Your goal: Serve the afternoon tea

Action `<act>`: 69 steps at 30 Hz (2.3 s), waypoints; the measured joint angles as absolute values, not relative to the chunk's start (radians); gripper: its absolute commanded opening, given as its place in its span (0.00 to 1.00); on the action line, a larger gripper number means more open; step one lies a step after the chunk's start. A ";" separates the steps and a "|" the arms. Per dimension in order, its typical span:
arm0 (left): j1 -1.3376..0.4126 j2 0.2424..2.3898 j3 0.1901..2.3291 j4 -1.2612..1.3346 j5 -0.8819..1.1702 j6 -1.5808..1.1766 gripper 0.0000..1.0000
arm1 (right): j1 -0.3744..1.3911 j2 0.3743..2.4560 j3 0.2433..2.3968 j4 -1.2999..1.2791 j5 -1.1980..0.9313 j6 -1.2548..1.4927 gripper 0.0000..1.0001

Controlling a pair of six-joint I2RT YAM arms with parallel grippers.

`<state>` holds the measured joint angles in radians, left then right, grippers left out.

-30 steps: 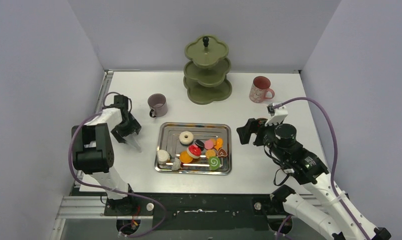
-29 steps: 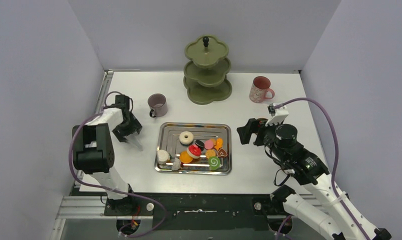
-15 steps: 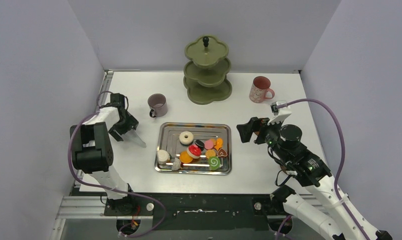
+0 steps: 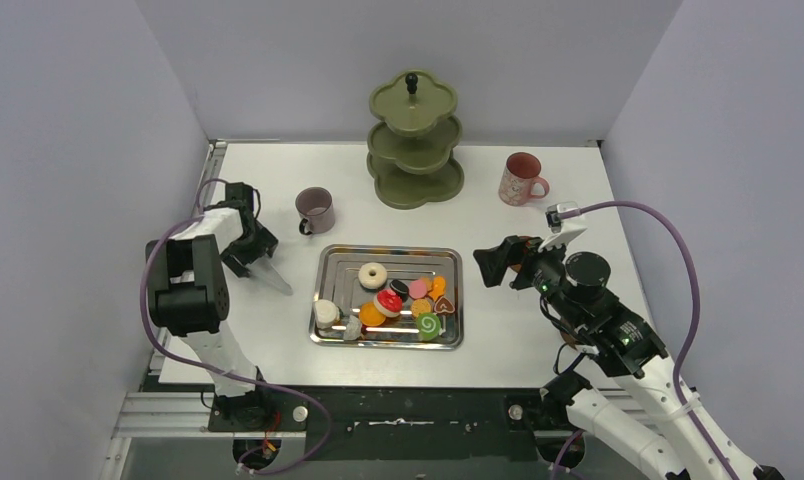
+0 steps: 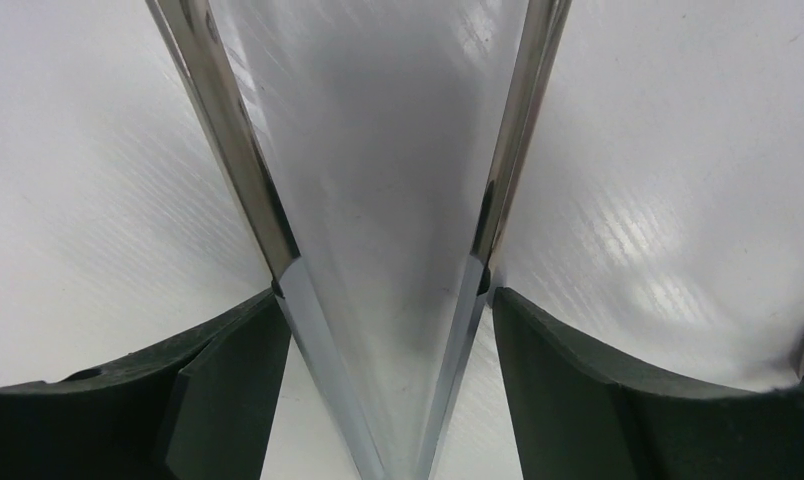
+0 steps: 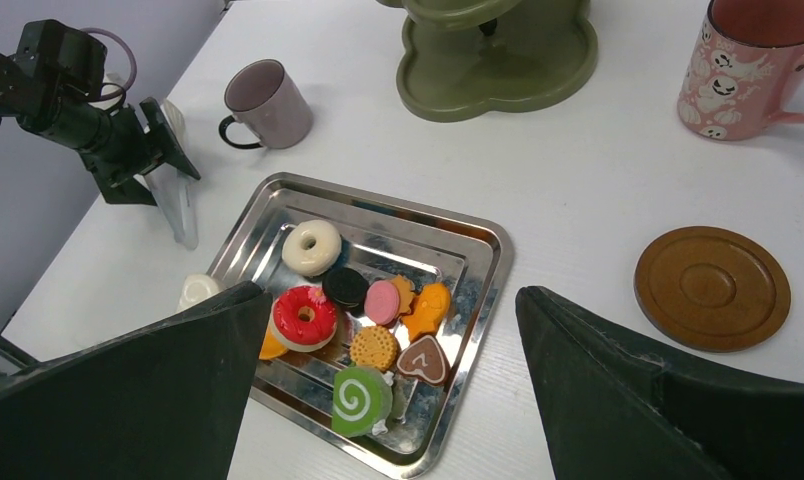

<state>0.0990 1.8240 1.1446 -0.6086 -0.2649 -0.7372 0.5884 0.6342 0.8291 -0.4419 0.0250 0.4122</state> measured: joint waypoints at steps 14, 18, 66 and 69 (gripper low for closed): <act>0.089 1.825 1.158 -0.630 -0.263 -0.715 0.58 | 0.588 0.633 0.830 -0.451 0.025 0.414 1.00; 0.076 1.793 1.158 -0.672 -0.237 -0.685 0.57 | 0.588 0.632 0.830 -0.462 0.025 0.428 1.00; -0.437 1.203 1.311 -1.128 0.068 -0.224 0.50 | 0.588 0.622 0.928 -0.752 0.194 0.480 1.00; -0.506 1.203 1.306 -1.127 0.066 -0.224 0.50 | 0.588 0.617 0.930 -0.760 0.195 0.493 1.00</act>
<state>-0.5060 1.2026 1.3064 -1.1267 0.0662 -0.2241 0.5884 0.6170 0.9302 -0.7601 0.1951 0.4931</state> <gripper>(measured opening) 0.509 0.999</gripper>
